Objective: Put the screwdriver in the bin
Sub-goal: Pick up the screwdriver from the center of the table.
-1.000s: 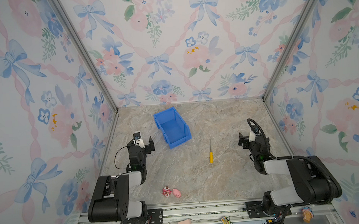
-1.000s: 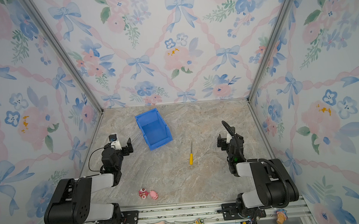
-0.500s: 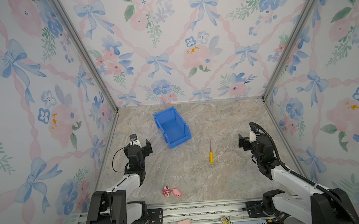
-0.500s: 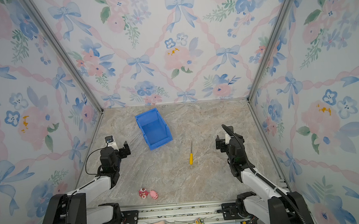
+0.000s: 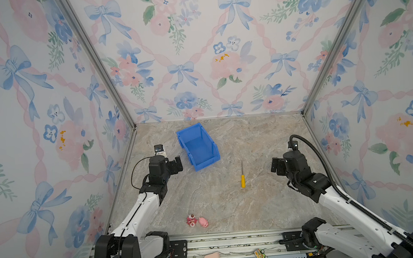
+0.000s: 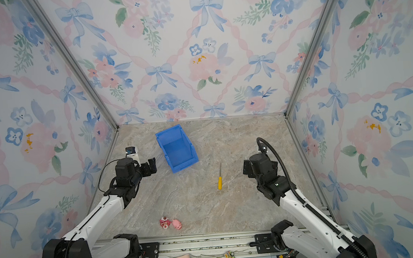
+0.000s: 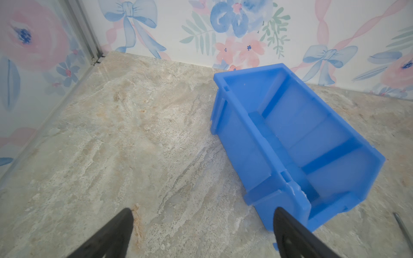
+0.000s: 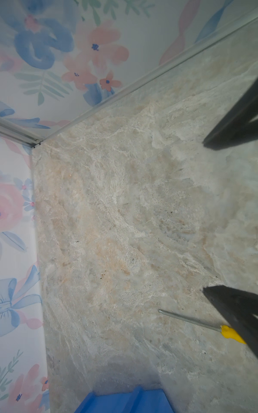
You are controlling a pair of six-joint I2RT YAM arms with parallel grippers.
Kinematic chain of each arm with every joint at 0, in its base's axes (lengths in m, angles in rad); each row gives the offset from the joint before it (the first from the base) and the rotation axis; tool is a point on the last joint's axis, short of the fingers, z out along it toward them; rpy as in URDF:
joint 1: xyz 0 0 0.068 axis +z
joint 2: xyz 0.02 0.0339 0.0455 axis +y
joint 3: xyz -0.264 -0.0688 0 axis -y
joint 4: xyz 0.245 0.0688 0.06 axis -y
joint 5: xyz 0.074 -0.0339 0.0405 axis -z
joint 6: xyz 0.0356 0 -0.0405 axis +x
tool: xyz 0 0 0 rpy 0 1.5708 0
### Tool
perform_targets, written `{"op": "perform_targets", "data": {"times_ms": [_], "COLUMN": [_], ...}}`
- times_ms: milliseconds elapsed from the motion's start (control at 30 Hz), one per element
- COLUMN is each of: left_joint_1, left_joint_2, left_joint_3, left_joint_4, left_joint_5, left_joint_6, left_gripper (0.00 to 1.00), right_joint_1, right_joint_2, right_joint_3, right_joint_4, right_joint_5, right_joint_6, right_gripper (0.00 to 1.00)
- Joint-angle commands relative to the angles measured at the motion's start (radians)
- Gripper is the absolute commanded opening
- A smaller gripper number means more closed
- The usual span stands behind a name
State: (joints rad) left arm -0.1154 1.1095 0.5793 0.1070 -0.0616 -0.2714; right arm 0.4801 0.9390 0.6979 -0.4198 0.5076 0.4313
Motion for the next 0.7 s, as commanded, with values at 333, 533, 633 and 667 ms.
{"op": "perform_targets", "data": {"times_ms": [333,533,633,667], "left_joint_1": [-0.036,-0.045,-0.050,-0.052], "left_joint_2": [0.024,0.056,0.052,0.045], "left_joint_3": [0.037,0.050,0.031,0.030], "left_joint_4": [-0.217,-0.257,-0.258,-0.262], "left_joint_5": [0.232,0.340,0.363,0.362], "left_joint_6": [-0.141,-0.111,-0.112,-0.112], "left_gripper": [0.98,0.98,0.98,0.98], "right_joint_1": [0.284,0.388,0.409,0.411], "right_joint_2": [0.262,0.416,0.469,0.481], "right_joint_3": [0.200,0.235,0.244,0.240], "right_joint_4": [-0.365,-0.317,-0.277,-0.253], "right_joint_5": [0.017,0.002,-0.029,-0.049], "right_joint_6": [0.340,0.373,0.365,0.358], "right_gripper": [0.97,0.97,0.97,0.97]}}
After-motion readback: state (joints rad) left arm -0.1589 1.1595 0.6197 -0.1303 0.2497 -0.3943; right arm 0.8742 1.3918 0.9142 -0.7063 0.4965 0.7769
